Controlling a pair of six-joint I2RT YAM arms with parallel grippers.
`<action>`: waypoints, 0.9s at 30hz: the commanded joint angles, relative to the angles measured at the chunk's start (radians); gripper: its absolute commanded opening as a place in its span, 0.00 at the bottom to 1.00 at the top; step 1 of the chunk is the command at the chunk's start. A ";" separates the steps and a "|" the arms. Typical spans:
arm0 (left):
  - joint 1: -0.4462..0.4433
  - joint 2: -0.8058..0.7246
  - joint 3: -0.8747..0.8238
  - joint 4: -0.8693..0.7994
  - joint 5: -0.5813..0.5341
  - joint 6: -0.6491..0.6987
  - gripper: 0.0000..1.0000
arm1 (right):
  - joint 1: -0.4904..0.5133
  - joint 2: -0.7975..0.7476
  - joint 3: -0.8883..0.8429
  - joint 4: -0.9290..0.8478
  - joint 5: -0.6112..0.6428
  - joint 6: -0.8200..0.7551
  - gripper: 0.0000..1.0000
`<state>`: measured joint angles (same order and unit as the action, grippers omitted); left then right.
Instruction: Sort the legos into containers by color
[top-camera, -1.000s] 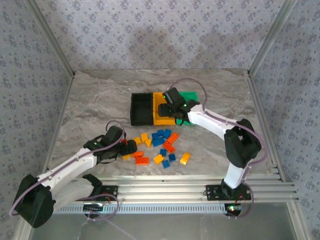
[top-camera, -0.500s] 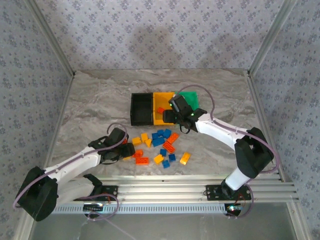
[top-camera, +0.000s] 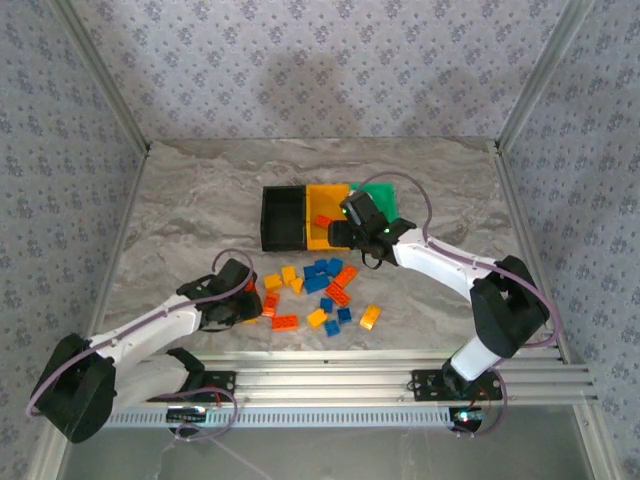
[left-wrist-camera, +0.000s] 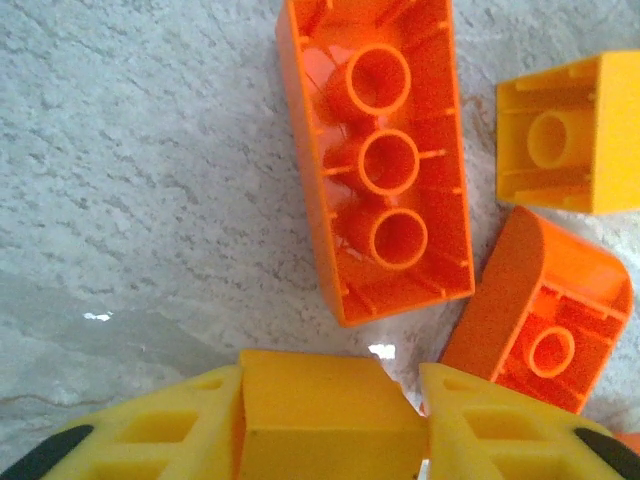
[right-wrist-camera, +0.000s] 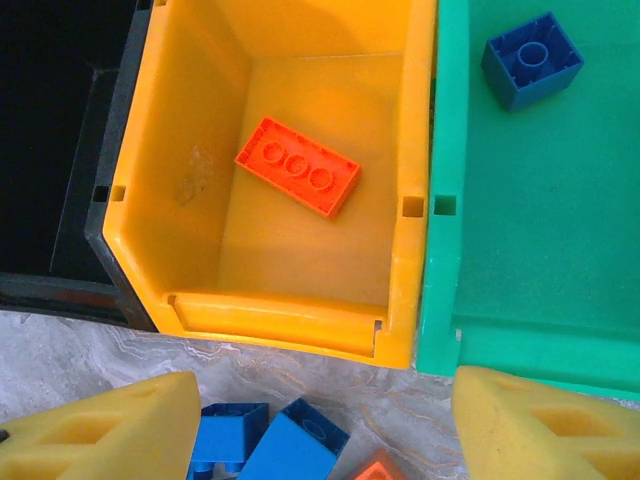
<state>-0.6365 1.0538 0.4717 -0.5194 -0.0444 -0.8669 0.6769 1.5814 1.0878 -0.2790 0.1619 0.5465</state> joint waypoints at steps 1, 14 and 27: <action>-0.009 -0.046 0.012 -0.068 0.006 0.001 0.37 | -0.009 -0.035 -0.015 0.004 0.022 0.022 0.69; -0.005 0.111 0.431 -0.018 -0.125 0.128 0.34 | -0.035 -0.131 -0.131 0.023 0.005 0.062 0.69; 0.056 0.726 0.961 0.042 -0.356 0.301 0.32 | -0.028 -0.295 -0.217 -0.050 0.027 0.073 0.69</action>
<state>-0.5945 1.7199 1.3602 -0.4667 -0.3260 -0.6159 0.6437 1.3315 0.8883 -0.2871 0.1627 0.5987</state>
